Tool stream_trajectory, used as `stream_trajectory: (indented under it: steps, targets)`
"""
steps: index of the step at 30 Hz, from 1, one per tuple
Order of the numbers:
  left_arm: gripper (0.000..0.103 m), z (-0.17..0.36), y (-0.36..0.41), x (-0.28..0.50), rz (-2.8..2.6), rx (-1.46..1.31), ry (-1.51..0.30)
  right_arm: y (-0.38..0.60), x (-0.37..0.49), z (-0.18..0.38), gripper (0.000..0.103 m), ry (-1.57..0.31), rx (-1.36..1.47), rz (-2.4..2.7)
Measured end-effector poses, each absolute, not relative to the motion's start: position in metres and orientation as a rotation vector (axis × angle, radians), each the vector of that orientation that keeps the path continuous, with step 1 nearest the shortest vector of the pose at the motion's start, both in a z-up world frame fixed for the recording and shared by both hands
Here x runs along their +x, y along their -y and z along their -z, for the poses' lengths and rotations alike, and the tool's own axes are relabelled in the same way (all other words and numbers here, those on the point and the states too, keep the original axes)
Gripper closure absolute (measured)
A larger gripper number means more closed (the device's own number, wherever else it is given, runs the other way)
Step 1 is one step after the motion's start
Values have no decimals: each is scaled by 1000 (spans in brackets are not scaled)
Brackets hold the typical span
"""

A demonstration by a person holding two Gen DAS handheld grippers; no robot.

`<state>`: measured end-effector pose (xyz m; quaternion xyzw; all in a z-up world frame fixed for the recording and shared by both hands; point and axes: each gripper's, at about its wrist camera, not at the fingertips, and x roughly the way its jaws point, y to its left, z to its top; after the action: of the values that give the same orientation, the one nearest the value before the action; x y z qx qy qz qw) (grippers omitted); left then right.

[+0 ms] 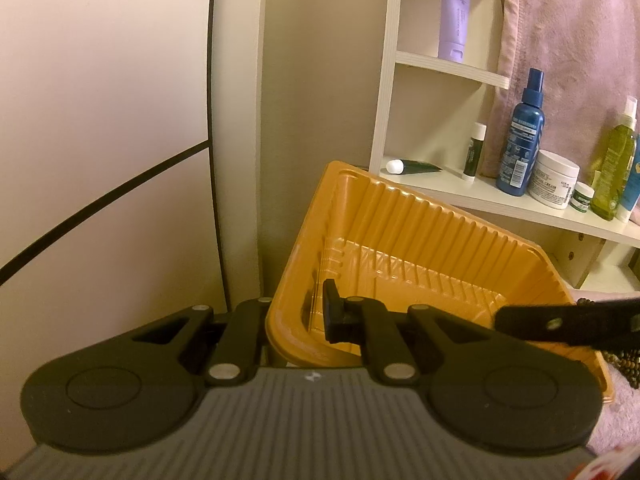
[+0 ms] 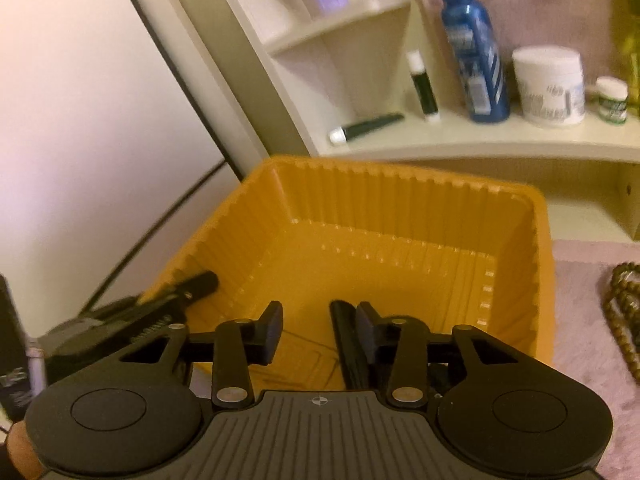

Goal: Organize jewelry
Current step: 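Move the right tool to the pile and close on a brown bead bracelet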

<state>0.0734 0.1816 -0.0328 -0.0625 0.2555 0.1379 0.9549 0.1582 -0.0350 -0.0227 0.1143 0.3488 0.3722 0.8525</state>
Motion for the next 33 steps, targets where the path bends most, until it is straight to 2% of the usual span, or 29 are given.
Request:
stream_trajectory:
  steps: [7, 21, 33]
  targets:
    - [93, 33, -181, 73, -288, -129, -522, 82, 131, 10, 61, -664, 216, -714]
    - [93, 30, -176, 72, -301, -114, -521, 190, 109, 42, 61, -756, 239, -447]
    - [92, 28, -176, 70, -300, -104, -526, 218, 121, 54, 61, -773, 233, -356]
